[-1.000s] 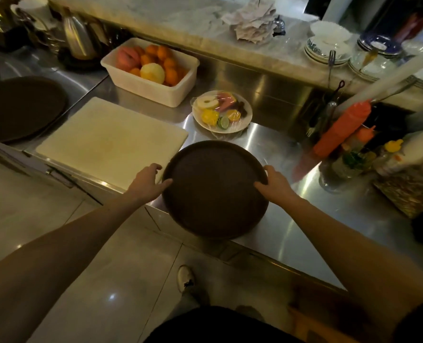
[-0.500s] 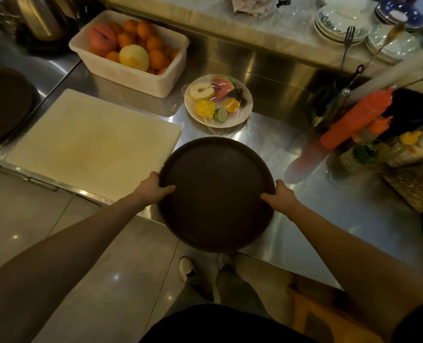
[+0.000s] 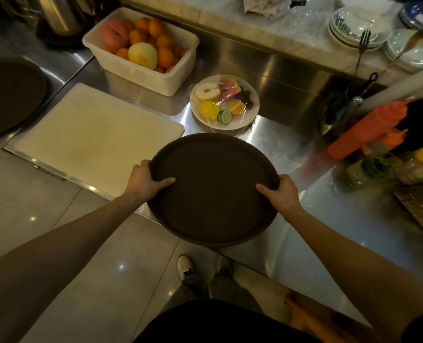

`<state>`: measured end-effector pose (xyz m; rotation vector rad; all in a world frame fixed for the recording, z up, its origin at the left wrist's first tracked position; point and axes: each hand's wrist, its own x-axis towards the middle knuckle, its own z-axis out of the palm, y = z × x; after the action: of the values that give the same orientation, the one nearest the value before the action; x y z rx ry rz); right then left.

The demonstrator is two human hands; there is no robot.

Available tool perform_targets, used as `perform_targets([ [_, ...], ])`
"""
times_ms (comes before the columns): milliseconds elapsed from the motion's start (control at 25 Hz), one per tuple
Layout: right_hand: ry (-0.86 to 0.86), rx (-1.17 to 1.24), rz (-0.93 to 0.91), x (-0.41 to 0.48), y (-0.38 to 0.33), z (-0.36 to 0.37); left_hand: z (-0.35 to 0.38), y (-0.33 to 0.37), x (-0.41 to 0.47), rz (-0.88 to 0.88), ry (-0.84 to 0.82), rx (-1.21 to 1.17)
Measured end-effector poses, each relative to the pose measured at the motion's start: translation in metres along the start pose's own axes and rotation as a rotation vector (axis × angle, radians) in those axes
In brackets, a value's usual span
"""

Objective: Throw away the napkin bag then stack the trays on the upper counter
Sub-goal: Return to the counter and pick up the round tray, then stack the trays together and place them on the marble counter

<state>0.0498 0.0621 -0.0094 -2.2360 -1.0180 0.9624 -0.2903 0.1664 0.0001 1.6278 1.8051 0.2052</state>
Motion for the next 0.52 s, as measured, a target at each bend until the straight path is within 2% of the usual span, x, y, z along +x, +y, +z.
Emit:
perform_targets([
  [160,0.031,0.042,-0.105,0.003,-0.019,-0.011,-0.016,0.01,-0.02,-0.009,0.152,-0.087],
  [320,-0.007,0.048,-0.233,0.01,-0.061,-0.011,-0.043,0.013,-0.046,-0.064,0.315,-0.138],
  [520,-0.105,0.049,-0.403,0.004,-0.126,0.024,-0.093,-0.027,-0.079,-0.182,0.474,-0.197],
])
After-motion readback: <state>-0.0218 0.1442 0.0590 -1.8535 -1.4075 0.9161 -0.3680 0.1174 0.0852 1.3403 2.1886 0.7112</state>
